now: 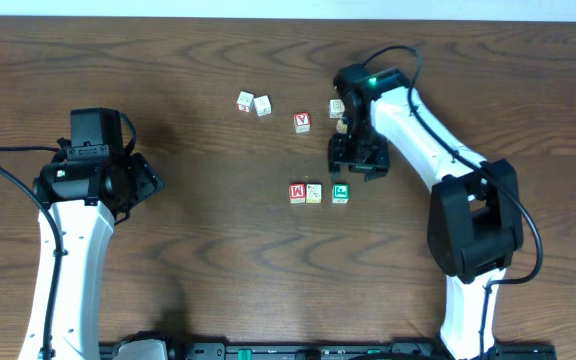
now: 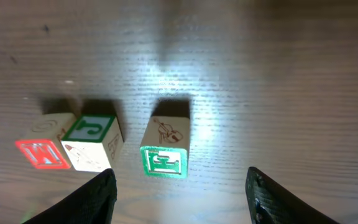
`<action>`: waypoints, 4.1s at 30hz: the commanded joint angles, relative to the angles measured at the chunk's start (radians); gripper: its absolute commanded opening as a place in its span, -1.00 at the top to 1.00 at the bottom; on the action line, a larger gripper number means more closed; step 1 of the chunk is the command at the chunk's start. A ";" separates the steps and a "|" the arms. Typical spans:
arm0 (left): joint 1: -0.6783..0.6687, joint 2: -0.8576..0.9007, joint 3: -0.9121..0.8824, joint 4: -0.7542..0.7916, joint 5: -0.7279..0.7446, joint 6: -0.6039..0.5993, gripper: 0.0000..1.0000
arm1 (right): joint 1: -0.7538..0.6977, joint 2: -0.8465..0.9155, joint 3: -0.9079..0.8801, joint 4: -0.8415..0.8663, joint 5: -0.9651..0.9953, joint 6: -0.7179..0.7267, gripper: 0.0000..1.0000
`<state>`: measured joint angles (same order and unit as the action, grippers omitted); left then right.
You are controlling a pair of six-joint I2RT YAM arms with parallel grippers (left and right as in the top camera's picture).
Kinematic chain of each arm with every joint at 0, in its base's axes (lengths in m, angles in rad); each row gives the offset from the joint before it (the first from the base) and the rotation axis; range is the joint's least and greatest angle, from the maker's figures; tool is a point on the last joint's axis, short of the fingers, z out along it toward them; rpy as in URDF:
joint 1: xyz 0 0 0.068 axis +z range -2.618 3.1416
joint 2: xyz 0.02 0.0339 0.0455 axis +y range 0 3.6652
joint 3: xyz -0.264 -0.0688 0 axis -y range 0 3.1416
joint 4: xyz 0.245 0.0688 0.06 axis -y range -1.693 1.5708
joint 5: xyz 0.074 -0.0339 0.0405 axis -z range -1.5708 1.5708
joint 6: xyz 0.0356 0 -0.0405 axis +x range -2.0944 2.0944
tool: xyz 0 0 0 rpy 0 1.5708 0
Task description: Lift 3 blocks
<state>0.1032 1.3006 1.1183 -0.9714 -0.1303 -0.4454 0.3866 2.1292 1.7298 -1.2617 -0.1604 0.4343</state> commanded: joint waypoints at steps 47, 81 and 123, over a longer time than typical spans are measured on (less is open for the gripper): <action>0.004 0.003 0.004 -0.004 -0.009 -0.005 -0.70 | 0.318 0.007 -0.115 0.463 0.253 0.031 0.98; 0.004 0.003 0.004 -0.004 -0.010 -0.005 -0.70 | 0.320 0.007 -0.174 0.465 0.293 0.067 0.97; 0.004 0.003 0.004 -0.004 -0.009 -0.005 -0.70 | 0.368 0.006 -0.114 0.371 0.132 0.103 0.97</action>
<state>0.1032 1.3006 1.1183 -0.9714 -0.1303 -0.4454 0.7494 2.1319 1.6238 -0.8925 -0.0563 0.5007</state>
